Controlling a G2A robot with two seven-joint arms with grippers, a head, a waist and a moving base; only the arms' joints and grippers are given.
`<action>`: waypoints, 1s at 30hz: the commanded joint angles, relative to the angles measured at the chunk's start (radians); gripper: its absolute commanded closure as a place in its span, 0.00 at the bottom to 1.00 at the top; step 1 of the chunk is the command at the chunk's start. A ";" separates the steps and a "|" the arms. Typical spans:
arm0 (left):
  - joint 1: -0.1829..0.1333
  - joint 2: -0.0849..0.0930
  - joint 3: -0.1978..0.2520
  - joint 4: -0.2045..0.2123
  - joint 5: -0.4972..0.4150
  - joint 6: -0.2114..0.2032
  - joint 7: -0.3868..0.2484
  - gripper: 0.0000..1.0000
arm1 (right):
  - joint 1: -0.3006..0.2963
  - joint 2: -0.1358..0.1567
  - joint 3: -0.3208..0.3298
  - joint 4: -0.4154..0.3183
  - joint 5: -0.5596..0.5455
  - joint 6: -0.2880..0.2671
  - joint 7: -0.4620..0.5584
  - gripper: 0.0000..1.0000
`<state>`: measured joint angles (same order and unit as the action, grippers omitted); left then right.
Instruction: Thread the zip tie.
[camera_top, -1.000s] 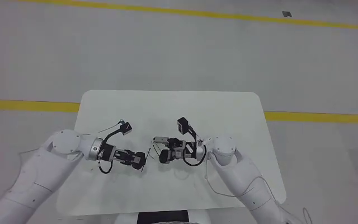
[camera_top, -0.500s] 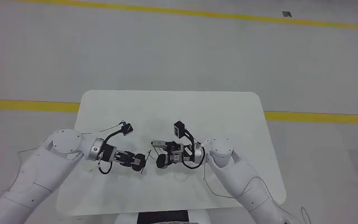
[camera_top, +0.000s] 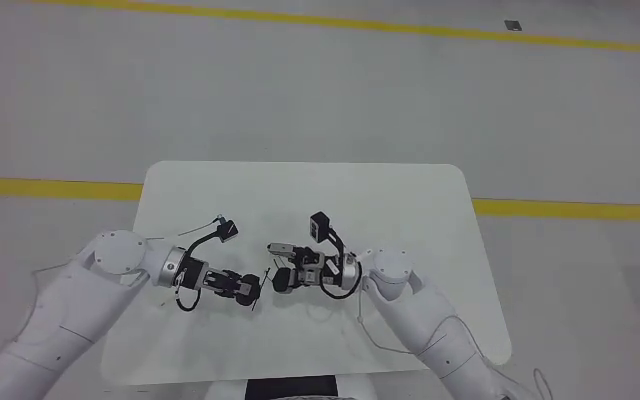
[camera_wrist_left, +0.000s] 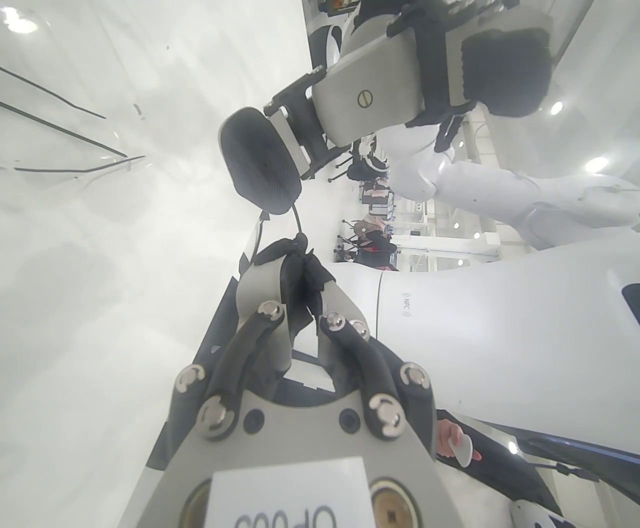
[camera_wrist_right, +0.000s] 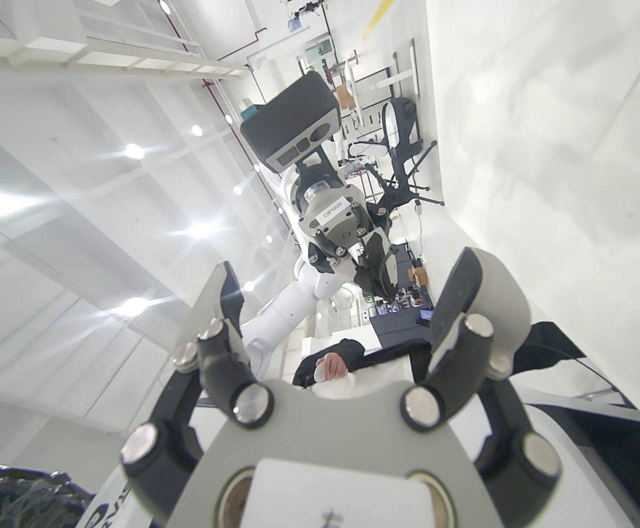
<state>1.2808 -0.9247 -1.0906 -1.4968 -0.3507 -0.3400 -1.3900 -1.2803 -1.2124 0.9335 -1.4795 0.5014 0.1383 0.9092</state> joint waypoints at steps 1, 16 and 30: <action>0.000 0.000 0.000 0.000 0.000 0.000 0.000 1.00 | 0.005 -0.002 -0.005 0.011 0.006 -0.006 -0.009 0.00; 0.000 0.000 0.000 0.000 0.000 0.000 0.000 1.00 | 0.017 -0.013 -0.032 0.088 0.050 -0.048 0.006 0.56; 0.000 0.000 0.000 0.000 0.000 0.000 0.000 1.00 | 0.005 -0.012 -0.034 0.076 0.041 -0.069 -0.005 0.66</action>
<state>1.2808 -0.9247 -1.0906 -1.4968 -0.3507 -0.3400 -1.3900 -1.2744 -1.2247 0.8992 -1.4019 0.5435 0.0702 0.9065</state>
